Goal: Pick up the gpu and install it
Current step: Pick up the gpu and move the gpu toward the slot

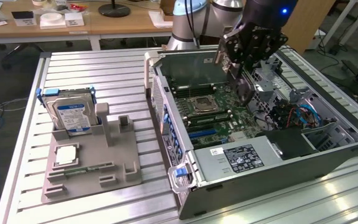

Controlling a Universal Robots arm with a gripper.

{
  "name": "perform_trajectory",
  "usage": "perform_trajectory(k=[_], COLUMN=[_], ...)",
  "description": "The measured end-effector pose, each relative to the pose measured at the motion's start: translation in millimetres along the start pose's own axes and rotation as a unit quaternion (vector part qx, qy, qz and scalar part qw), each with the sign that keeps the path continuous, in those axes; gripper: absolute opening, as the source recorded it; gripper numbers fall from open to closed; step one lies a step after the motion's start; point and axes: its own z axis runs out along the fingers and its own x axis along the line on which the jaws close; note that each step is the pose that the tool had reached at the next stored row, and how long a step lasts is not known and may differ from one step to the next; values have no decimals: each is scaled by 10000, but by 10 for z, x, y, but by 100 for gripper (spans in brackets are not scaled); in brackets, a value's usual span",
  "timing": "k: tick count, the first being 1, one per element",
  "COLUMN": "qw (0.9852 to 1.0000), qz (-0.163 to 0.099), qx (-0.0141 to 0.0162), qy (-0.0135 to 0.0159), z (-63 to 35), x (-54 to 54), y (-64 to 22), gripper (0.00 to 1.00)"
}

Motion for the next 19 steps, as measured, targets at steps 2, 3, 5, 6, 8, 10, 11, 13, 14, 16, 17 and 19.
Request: perform_trajectory(k=[2, 3, 5, 6, 8, 10, 11, 13, 14, 16, 17, 19], qw=[10000, 10000, 10000, 10000, 10000, 10000, 10000, 10000, 10000, 10000, 10000, 10000], qz=[0, -1, 0, -1, 0, -2, -1, -1, -2, -1, -1, -1], qx=[-1, -2, -3, -3, -3, -4, -4, -4, -4, -5, -5, -6], qy=[0, 0, 0, 0, 0, 0, 0, 0, 0, 0, 0, 0], z=[2, 3, 6, 7, 9, 11, 12, 13, 14, 16, 17, 19], x=[-94, -139, -228, -273, -365, -452, -483, -544, -576, -651, -693, -779], y=[2, 4, 6, 7, 9, 11, 12, 13, 14, 16, 17, 18], gripper=[27, 27, 27, 27, 27, 27, 27, 27, 27, 27, 27, 27])
